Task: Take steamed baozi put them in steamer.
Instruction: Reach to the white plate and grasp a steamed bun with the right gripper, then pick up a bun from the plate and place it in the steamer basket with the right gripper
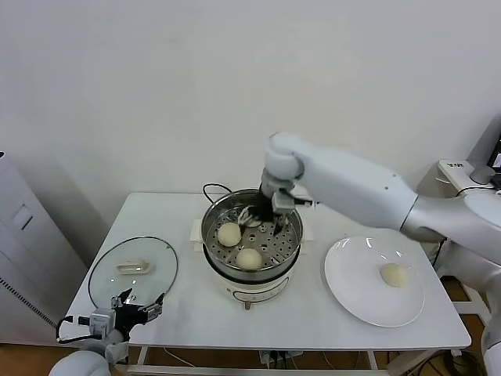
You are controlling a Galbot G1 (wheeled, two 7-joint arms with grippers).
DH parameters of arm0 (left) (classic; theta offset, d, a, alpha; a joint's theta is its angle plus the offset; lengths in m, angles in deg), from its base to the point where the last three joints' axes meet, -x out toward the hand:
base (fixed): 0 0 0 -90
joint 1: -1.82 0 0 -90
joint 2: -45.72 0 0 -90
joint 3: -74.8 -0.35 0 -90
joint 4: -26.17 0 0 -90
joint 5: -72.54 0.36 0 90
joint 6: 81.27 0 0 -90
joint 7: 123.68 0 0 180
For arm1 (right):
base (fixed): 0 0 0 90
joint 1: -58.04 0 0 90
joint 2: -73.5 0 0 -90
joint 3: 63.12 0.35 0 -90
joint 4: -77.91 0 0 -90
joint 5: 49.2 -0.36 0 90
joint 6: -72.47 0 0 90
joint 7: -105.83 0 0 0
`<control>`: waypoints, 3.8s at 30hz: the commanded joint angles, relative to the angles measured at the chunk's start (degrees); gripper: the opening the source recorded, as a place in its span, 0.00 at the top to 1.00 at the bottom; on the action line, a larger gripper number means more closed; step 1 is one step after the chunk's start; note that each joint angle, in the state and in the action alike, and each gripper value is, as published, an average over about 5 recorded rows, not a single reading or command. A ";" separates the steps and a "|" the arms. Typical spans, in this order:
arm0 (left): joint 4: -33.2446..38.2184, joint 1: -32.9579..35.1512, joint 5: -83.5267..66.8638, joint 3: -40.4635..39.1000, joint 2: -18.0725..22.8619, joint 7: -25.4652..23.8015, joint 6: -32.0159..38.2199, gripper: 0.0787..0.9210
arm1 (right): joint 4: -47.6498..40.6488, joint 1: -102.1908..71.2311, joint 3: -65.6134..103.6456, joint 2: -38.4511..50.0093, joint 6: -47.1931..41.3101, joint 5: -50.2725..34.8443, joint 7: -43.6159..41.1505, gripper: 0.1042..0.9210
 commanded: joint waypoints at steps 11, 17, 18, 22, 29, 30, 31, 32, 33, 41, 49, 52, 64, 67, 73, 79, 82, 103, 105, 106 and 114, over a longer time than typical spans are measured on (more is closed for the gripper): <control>0.38 0.19 -0.44 0.07 -0.89 0.07 -0.08 0.12 | -13.64 5.84 -3.83 19.37 -22.05 -11.35 -3.64 0.12; 0.65 0.04 -0.44 0.09 -0.98 0.17 -0.32 0.12 | -17.27 1.57 -3.02 23.25 -22.92 -9.02 -4.46 0.12; 0.65 0.00 -0.44 0.08 -1.00 0.19 -0.37 0.12 | -17.90 0.39 -2.31 23.69 -22.91 -8.55 -4.41 0.12; 0.63 -0.02 -0.44 0.11 -1.17 0.27 -0.54 0.12 | -19.81 -4.63 0.48 25.07 -23.15 -7.81 -3.75 0.12; 0.44 -0.30 -0.53 0.06 -1.26 0.31 -0.68 0.12 | -21.87 -13.86 7.35 25.61 -23.69 -5.22 -1.60 0.12; 0.41 -0.36 -0.53 0.03 -1.22 0.31 -0.69 0.12 | -22.29 -14.67 8.38 25.42 -23.71 -4.53 -1.34 0.12; 0.38 -0.40 -0.53 0.01 -1.19 0.32 -0.71 0.12 | -22.76 -15.45 9.27 25.22 -23.74 -3.94 -1.10 0.12; 0.37 -0.43 -0.53 0.00 -1.17 0.32 -0.72 0.12 | -23.18 -16.02 10.01 25.01 -23.77 -3.49 -0.91 0.12; 0.36 -0.43 -0.53 0.01 -1.16 0.32 -0.72 0.12 | -23.60 -16.67 10.74 24.80 -23.80 -3.02 -0.77 0.12; 0.30 -0.40 -0.65 0.00 -1.32 0.30 -0.71 0.12 | -24.82 -21.77 15.29 23.98 -24.27 -0.58 0.70 0.12; 0.18 -0.55 -0.65 -0.23 -1.32 0.28 -0.69 0.12 | -25.00 -25.44 18.21 24.03 -24.51 1.79 1.87 0.12; 0.11 -0.60 -0.65 -0.36 -1.28 0.27 -0.68 0.12 | -25.05 -26.65 19.01 23.89 -24.53 2.25 2.71 0.12; -0.10 -0.62 -0.65 -0.60 -1.04 0.18 -0.56 0.12 | -27.62 -27.75 20.79 21.03 -24.31 4.65 5.98 0.12; -0.18 -0.66 -0.66 -0.63 -1.05 0.16 -0.54 0.12 | -28.23 -27.85 21.12 20.28 -24.31 5.33 5.97 0.12; -0.51 -0.87 -0.73 -0.68 -1.09 0.15 -0.52 0.12 | -29.31 -28.24 22.25 19.17 -24.24 6.91 5.60 0.22; -0.54 -1.16 -0.73 -0.76 -1.04 0.20 -0.62 0.12 | -29.25 -28.50 22.75 19.09 -24.28 7.64 5.01 0.37; -0.43 -1.26 -0.73 -0.74 -1.01 0.26 -0.72 0.12 | -28.58 -28.26 22.68 19.55 -24.36 7.25 4.90 0.46; 0.43 -1.25 0.06 -0.60 -0.54 1.15 -1.62 0.12 | -7.24 11.18 -22.36 26.81 -45.73 -33.83 0.79 0.52; 0.57 -1.10 0.09 -0.52 -0.53 1.16 -1.62 0.12 | -7.14 14.14 -25.26 24.33 -46.77 -36.08 0.69 0.52; 0.62 -1.04 0.11 -0.48 -0.53 1.17 -1.63 0.12 | -7.19 15.50 -26.32 22.89 -47.24 -37.01 0.71 0.52; 0.80 -1.05 0.45 -0.71 -0.51 1.18 -1.68 0.12 | -7.70 24.78 -35.68 12.64 -52.37 -46.67 1.72 0.51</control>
